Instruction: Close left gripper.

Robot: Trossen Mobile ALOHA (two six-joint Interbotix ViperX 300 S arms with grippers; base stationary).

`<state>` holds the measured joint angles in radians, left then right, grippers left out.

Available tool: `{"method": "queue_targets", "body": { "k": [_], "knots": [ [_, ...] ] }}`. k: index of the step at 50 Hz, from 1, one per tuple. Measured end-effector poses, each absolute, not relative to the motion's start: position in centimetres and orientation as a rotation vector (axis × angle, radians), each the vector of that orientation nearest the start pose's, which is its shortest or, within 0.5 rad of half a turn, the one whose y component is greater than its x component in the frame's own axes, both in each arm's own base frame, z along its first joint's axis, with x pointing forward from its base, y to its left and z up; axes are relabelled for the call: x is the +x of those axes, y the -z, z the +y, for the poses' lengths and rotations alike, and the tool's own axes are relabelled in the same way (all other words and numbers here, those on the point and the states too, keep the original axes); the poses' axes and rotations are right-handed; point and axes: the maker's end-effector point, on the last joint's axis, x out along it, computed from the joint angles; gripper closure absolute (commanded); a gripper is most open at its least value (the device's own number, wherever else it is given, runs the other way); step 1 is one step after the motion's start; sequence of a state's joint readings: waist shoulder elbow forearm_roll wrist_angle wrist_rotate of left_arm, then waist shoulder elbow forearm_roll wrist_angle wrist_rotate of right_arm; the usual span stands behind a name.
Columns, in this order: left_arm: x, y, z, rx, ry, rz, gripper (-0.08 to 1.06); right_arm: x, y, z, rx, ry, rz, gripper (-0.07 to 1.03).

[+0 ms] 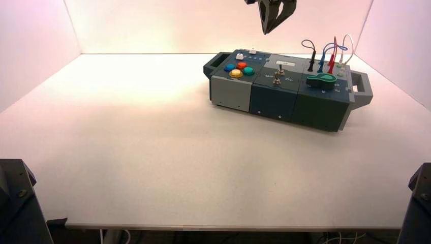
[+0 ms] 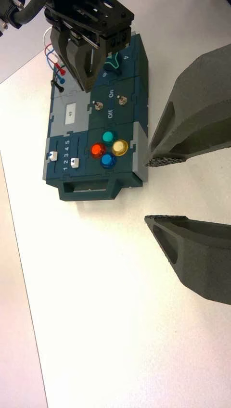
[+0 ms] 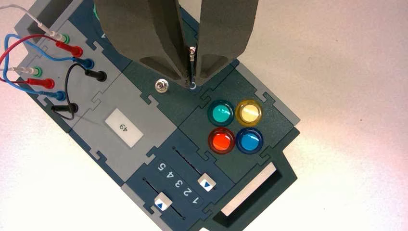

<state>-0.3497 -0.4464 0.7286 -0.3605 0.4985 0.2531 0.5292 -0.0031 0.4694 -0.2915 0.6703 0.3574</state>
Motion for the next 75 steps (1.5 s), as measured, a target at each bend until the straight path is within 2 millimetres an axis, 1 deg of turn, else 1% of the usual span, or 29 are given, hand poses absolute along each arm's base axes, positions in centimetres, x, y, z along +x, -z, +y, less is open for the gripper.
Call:
{"method": "queue_targets", "body": {
  "k": [20,23,25,26,27,28,30,31,32,33,35,53,75],
  "knots": [
    [30.9,-22.0,-14.4,0.008,0.468,0.776,0.43,36.4,-13.5,17.5,-0.274,-0.242,1.068,0.93],
    [30.9,-22.0,-14.4,0.008,0.468,0.776,0.45,36.4,-13.5,17.6,-0.275,-0.243,1.068,0.93],
    [31.0,-21.8,-14.4,0.010,0.467,0.779,0.51,36.4,-13.5,17.6,-0.275,-0.243,1.068,0.93],
    [31.0,-21.9,-14.4,0.010,0.467,0.777,0.58,36.4,-13.5,17.6,-0.275,-0.243,1.068,0.93],
    [31.0,-21.8,-14.4,0.010,0.467,0.779,0.62,36.4,-13.5,17.6,-0.276,-0.244,1.067,0.93],
    [31.0,-21.8,-14.4,0.009,0.465,0.779,0.72,36.4,-13.5,17.6,-0.275,-0.244,1.067,0.93],
    [31.1,-21.7,-14.4,0.013,0.467,0.778,0.97,36.3,-13.5,17.6,-0.273,-0.244,1.067,0.93],
    [31.1,-21.7,-14.4,0.017,0.469,0.777,1.02,36.4,-13.5,17.6,-0.273,-0.242,1.069,0.93],
    [31.1,-21.7,-14.4,0.020,0.470,0.778,1.02,36.3,-13.5,17.6,-0.274,-0.244,1.067,0.93],
    [31.1,-21.7,-14.4,0.023,0.471,0.776,0.99,36.4,-13.5,17.6,-0.273,-0.242,1.069,0.93],
    [31.1,-21.7,-14.4,0.024,0.471,0.777,1.01,36.3,-13.5,17.6,-0.274,-0.243,1.069,0.93],
    [31.2,-21.4,-14.5,0.025,0.470,0.783,1.00,36.1,-13.4,17.4,-0.280,-0.235,1.086,0.93],
    [31.2,-21.0,-14.5,0.028,0.469,0.794,1.00,36.3,-13.5,17.6,-0.274,-0.240,1.073,0.93]
  ]
}}
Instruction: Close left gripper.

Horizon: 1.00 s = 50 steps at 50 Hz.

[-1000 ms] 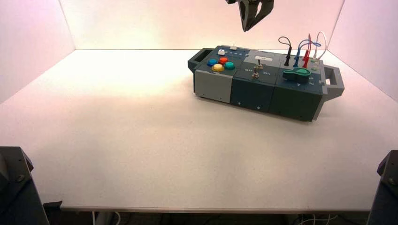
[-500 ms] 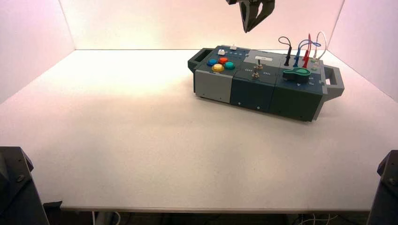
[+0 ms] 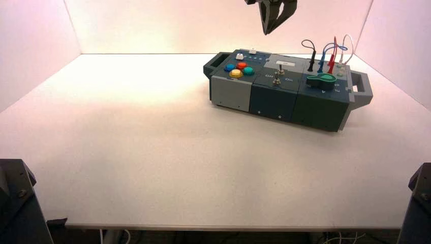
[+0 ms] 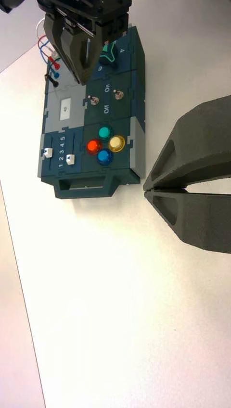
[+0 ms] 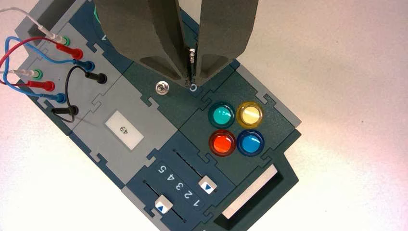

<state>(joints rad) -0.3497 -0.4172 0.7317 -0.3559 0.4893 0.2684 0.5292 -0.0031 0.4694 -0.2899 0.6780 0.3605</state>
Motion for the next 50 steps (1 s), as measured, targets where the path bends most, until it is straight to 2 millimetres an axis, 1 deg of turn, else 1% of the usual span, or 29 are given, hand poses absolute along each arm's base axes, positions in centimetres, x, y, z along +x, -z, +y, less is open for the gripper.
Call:
{"method": "queue_targets", "body": {
  "k": [13,50],
  "knots": [
    [31.32,-20.52,-14.51,0.027,0.467,0.808,1.00,36.40,-13.66,17.62,-0.270,-0.238,1.072,0.93],
    [31.19,-20.37,-14.49,0.025,0.466,0.813,1.00,36.37,-13.71,17.61,-0.267,-0.237,1.073,0.93]
  ]
}}
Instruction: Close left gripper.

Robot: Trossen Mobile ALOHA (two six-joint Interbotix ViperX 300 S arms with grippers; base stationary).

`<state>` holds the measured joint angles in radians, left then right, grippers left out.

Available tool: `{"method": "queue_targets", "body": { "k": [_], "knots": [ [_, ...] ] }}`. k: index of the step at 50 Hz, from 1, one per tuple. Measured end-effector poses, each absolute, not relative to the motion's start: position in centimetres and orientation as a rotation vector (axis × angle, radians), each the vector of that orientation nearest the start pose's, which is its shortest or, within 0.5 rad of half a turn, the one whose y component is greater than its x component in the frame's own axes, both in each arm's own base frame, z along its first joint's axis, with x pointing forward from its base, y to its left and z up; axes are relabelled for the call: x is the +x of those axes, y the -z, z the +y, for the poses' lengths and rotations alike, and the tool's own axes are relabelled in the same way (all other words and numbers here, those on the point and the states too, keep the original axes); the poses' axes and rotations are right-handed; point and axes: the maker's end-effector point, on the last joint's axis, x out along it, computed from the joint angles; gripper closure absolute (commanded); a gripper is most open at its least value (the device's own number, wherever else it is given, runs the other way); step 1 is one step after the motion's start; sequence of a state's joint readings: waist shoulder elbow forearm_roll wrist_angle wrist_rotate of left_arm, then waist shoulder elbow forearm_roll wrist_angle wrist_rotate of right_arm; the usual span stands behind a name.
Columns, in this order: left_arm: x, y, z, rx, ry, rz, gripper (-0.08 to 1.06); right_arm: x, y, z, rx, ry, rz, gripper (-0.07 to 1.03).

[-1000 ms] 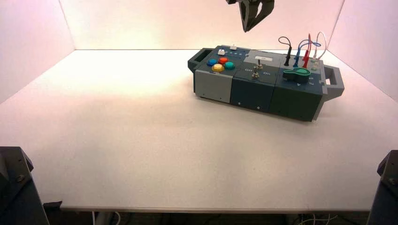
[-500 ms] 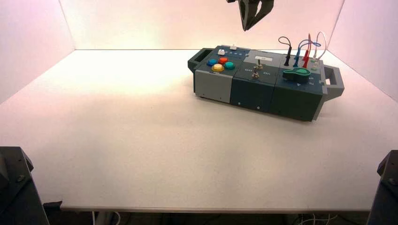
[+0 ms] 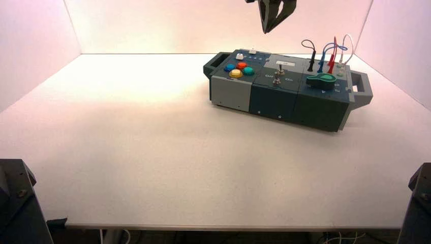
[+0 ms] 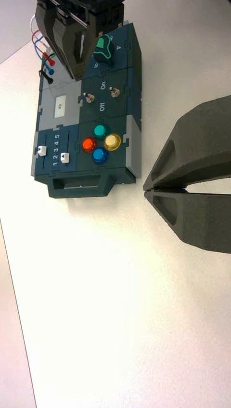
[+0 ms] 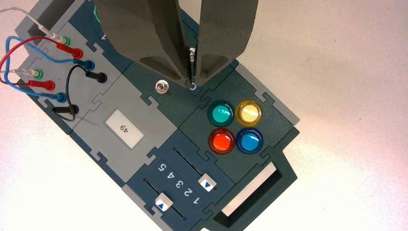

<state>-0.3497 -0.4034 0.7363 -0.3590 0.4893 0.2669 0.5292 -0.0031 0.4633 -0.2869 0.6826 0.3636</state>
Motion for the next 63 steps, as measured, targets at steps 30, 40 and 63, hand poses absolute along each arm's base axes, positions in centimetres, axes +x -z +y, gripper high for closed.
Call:
{"method": "queue_targets", "body": {
  "k": [30,40,63],
  "knots": [
    [31.13,-20.32,-14.50,0.018,0.465,0.819,1.00,36.12,-14.20,17.44,-0.270,-0.233,1.074,0.93],
    [31.08,-20.29,-14.52,0.017,0.466,0.822,1.00,36.14,-14.39,17.38,-0.267,-0.232,1.070,0.93],
    [31.13,-20.20,-14.51,0.019,0.465,0.823,1.00,36.13,-13.96,17.44,-0.273,-0.233,1.079,0.93]
  ]
}}
